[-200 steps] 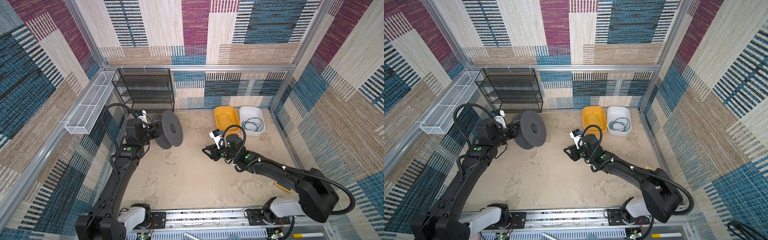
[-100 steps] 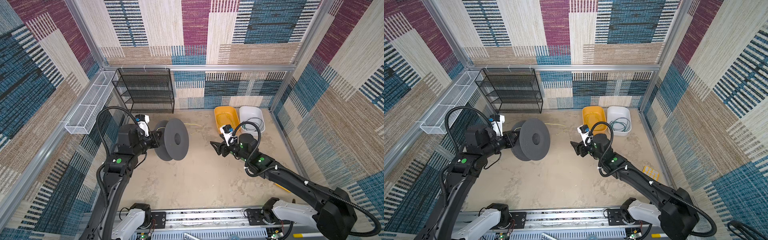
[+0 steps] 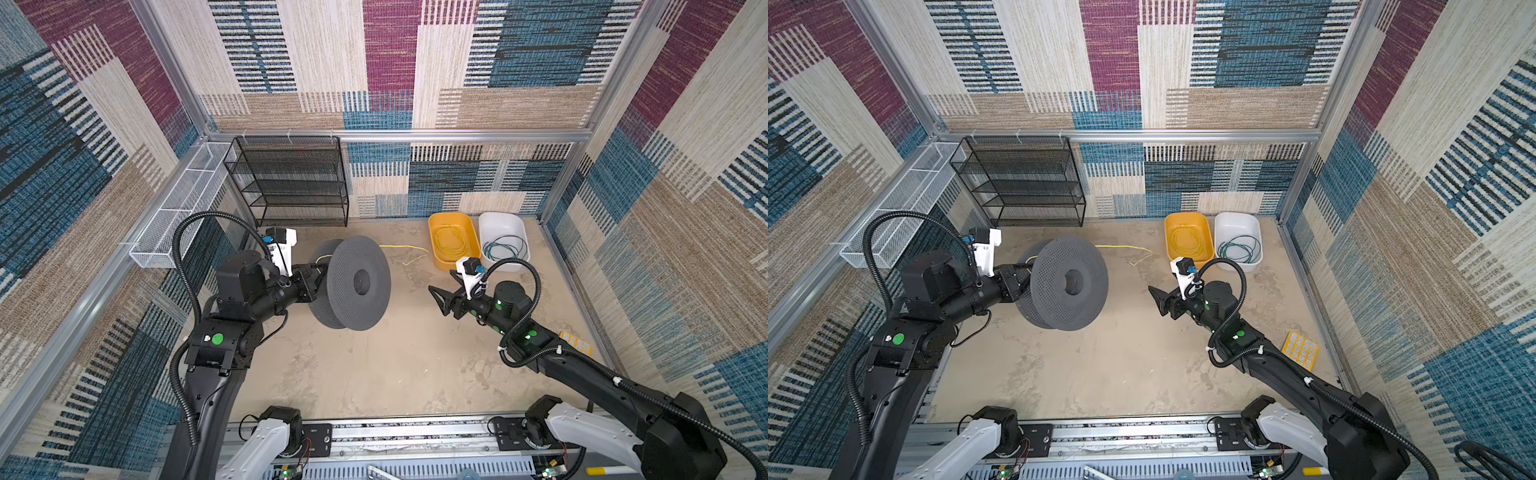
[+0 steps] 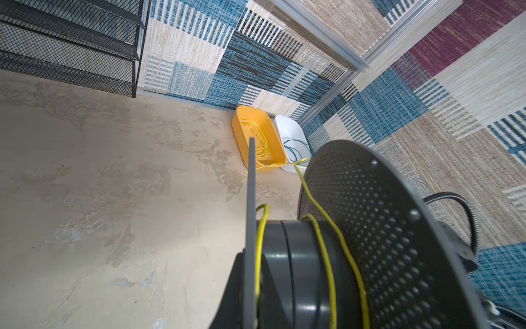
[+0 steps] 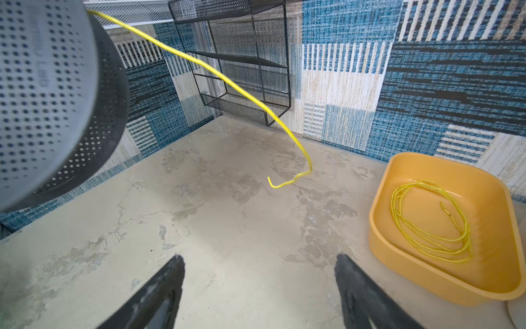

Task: Wrap the cables
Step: 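Raise the spool with the left gripper while the right moves toward the tubs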

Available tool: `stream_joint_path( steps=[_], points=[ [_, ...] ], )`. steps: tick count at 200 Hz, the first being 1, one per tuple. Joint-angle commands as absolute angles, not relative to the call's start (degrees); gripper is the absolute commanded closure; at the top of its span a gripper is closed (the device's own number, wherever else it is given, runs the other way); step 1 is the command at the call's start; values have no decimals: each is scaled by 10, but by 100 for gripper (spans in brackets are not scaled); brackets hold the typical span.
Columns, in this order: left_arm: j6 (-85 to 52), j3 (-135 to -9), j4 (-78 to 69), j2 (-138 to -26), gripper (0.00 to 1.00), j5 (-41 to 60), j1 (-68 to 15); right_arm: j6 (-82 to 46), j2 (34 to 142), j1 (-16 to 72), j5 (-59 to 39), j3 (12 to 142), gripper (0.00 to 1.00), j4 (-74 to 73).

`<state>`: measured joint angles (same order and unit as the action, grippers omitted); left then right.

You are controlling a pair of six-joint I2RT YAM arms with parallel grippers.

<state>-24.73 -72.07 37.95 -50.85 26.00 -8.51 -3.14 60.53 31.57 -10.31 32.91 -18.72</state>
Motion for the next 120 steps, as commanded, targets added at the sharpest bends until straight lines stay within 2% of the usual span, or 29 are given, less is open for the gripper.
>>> stream_joint_path(
  steps=[1, 43, 66, 120],
  points=[
    [-271, -740, 359, -504, 100, 289, -85, -71, 620, 298, -171, 319, 17, -269],
    [-288, -763, 361, -502, 100, 297, -85, -120, 653, 261, -250, 297, 17, -384],
    [-295, -771, 360, -502, 100, 301, -85, -141, 674, 247, -268, 295, 16, -454],
    [-308, -786, 360, -503, 100, 313, -85, -143, 753, 231, -287, 338, 14, -505]
  ],
)
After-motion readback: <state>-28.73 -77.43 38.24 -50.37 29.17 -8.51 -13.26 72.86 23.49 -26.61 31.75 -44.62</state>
